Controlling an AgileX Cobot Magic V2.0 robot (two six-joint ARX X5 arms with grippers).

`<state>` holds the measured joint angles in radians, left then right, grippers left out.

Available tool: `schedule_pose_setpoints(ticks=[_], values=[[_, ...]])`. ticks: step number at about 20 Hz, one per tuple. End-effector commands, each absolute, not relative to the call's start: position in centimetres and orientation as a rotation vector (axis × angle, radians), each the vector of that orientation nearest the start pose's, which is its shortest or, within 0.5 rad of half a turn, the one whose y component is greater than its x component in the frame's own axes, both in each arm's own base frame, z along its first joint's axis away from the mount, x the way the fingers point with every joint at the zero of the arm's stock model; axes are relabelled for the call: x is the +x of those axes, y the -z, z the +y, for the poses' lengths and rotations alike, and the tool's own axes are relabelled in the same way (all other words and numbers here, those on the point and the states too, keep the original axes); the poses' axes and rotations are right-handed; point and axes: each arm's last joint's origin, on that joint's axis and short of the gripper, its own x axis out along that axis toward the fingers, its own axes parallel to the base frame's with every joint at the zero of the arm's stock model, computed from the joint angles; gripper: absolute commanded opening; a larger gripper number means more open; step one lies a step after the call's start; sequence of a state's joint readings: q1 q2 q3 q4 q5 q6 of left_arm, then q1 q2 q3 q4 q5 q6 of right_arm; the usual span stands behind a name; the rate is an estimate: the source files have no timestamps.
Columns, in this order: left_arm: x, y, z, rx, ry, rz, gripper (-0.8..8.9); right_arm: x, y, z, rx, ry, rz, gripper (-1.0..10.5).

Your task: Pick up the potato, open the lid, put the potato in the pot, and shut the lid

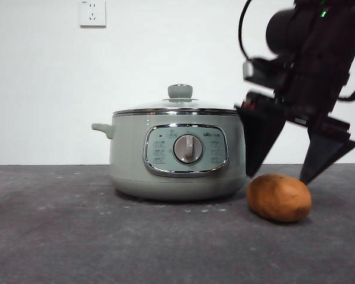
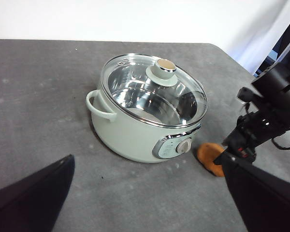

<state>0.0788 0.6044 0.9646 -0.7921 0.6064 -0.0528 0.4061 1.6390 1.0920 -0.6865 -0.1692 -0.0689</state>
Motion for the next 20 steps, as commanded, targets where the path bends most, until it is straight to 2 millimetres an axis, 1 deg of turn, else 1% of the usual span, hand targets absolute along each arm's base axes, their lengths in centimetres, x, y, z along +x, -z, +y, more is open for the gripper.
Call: schedule_pose_setpoints(ticks=[1,4,7,8,12,14,16,18,20], values=[[9.5,-35.9,-0.9,-0.195,0.51,0.417,6.04,28.8,-18.8,12.9,-0.204,-0.527,1.26,5.5],[9.7,-35.8,-0.9,-0.196,0.51,0.422,6.04,29.1,-18.0,13.0,-0.211,-0.518,1.272,3.2],[10.0,-35.7,-0.8,-0.201,0.509,0.435,6.04,29.2,-17.9,13.1,-0.206,-0.525,1.268,0.6],[10.1,-35.7,-0.8,-0.203,0.509,0.441,6.03,29.1,-17.9,13.1,-0.195,-0.541,1.269,-0.1],[10.7,-35.5,-0.8,-0.211,0.507,0.464,6.03,28.9,-18.1,13.1,-0.173,-0.568,1.284,-0.2],[11.1,-35.4,-0.8,-0.213,0.507,0.469,6.03,28.4,-18.9,12.9,-0.174,-0.568,1.284,-0.2],[11.7,-35.4,-0.8,-0.212,0.511,0.47,6.03,27.7,-20.6,12.6,-0.178,-0.577,1.246,-0.2],[12.4,-35.5,-0.9,-0.208,0.525,0.47,6.03,26.5,-23.2,12.1,-0.171,-0.585,1.166,-0.2],[13.3,-35.7,-1.2,-0.197,0.554,0.461,6.03,24.9,-26.1,11.4,-0.162,-0.593,1.069,-0.2]])
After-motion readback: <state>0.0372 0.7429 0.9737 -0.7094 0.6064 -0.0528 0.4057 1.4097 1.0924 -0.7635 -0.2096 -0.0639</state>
